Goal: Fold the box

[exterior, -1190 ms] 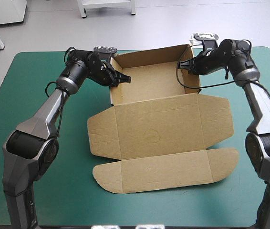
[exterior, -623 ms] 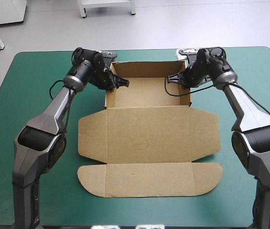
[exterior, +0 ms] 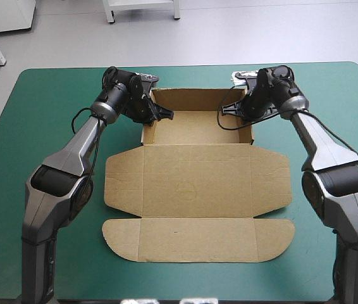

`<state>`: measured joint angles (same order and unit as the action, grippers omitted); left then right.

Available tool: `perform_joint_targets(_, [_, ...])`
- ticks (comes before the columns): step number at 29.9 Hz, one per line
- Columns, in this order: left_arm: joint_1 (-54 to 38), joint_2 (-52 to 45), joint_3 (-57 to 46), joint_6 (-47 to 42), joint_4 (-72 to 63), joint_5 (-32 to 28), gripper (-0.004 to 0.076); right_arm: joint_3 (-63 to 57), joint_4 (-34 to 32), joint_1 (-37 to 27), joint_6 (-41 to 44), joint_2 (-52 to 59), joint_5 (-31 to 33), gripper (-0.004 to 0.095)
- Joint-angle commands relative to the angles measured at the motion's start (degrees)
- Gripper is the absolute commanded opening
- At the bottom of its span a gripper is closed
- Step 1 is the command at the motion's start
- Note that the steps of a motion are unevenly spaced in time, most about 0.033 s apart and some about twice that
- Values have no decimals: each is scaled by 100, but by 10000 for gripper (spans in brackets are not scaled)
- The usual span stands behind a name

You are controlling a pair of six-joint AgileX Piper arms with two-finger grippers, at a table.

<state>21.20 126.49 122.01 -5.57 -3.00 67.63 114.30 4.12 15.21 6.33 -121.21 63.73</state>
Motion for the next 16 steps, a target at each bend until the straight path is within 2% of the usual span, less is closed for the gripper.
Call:
perform_joint_targets(1, [118, -320, 181, 179, -440, -425, 183, 133, 161, 113, -286, 271, 75, 124])
perform_joint_targets(4, [118, -320, 181, 179, -628, -425, 394, 133, 109, 113, -251, 292, 125, 300])
perform_joint_targets(6, [118, -320, 181, 179, -655, -425, 483, 146, 109, 113, -236, 305, 137, 400])
perform_joint_targets(9, [118, -331, 181, 179, -621, -425, 500, 285, 109, 113, -215, 317, 238, 471])
perform_joint_targets(16, [118, -655, 189, 229, -340, -541, 500, 769, -273, 103, -187, 477, 533, 471])
